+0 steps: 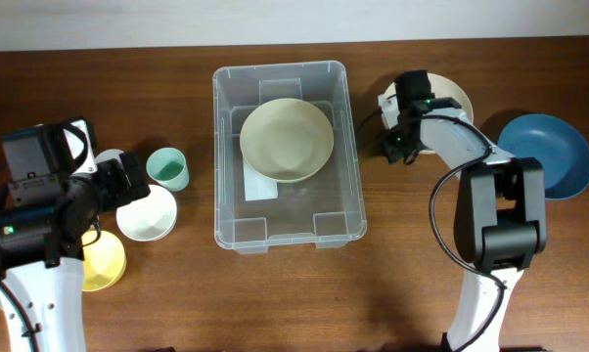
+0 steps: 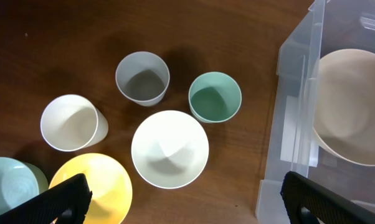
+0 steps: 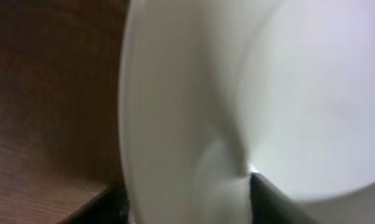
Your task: Pack container
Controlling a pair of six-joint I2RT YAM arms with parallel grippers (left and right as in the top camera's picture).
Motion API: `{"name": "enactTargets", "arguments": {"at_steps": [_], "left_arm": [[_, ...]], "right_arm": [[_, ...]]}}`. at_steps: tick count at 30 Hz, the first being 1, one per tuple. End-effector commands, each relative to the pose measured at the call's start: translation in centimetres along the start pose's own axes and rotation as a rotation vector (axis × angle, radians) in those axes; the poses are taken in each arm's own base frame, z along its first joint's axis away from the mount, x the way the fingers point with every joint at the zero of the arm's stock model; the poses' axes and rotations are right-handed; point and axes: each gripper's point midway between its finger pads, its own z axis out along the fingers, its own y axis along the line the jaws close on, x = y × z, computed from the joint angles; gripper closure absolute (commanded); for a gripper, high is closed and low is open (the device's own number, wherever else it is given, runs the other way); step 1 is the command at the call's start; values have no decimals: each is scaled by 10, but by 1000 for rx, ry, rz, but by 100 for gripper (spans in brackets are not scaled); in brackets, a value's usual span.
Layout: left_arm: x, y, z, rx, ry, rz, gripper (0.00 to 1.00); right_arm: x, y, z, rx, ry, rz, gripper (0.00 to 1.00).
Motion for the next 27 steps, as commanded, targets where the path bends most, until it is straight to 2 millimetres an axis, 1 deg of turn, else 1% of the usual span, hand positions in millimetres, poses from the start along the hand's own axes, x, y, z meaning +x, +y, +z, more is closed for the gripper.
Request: {"name": "enactTargets", "arguments": {"at_steps": [1, 3, 7, 10, 11, 14, 17, 18, 19, 20, 23, 24, 26, 27], "left_arm": [[-6, -2, -4, 11, -17, 7, 0], [-6, -2, -4, 11, -17, 7, 0], [-6, -2, -4, 10, -17, 7, 0], [-6, -2, -4, 11, -17, 7, 0], [-6, -2, -4, 11, -17, 7, 0], [-6, -2, -4, 11, -17, 7, 0], [-6, -2, -4, 11, -17, 7, 0], [-6, -2, -4, 11, -17, 7, 0], [-6, -2, -4, 11, -17, 7, 0], [-6, -2, -4, 11, -17, 7, 0], [-5, -2, -4, 11, -17, 7, 0], [-5, -2, -4, 11, -17, 7, 0], [-5, -2, -4, 11, -17, 7, 0], [-5, -2, -4, 11, -17, 7, 0]], "right_arm": [[11, -1, 10, 19, 30, 27, 63], [9, -6, 9, 45, 22, 48, 74], [7, -7, 9, 47, 15, 49, 82], [6, -7, 9, 48, 11, 49, 94], [5, -7, 9, 49, 9, 49, 96], [3, -8, 7, 50, 4, 50, 96], [-7, -12, -5, 61, -30, 57, 96], [-13, -15, -14, 67, -50, 59, 96], [-21, -19, -28, 76, -80, 62, 96], [-26, -20, -35, 80, -94, 63, 96], [-45, -30, -77, 95, -158, 69, 96], [-49, -31, -85, 96, -169, 71, 96], [-65, -36, -131, 108, -233, 71, 96], [-68, -37, -140, 111, -246, 71, 96]]}}
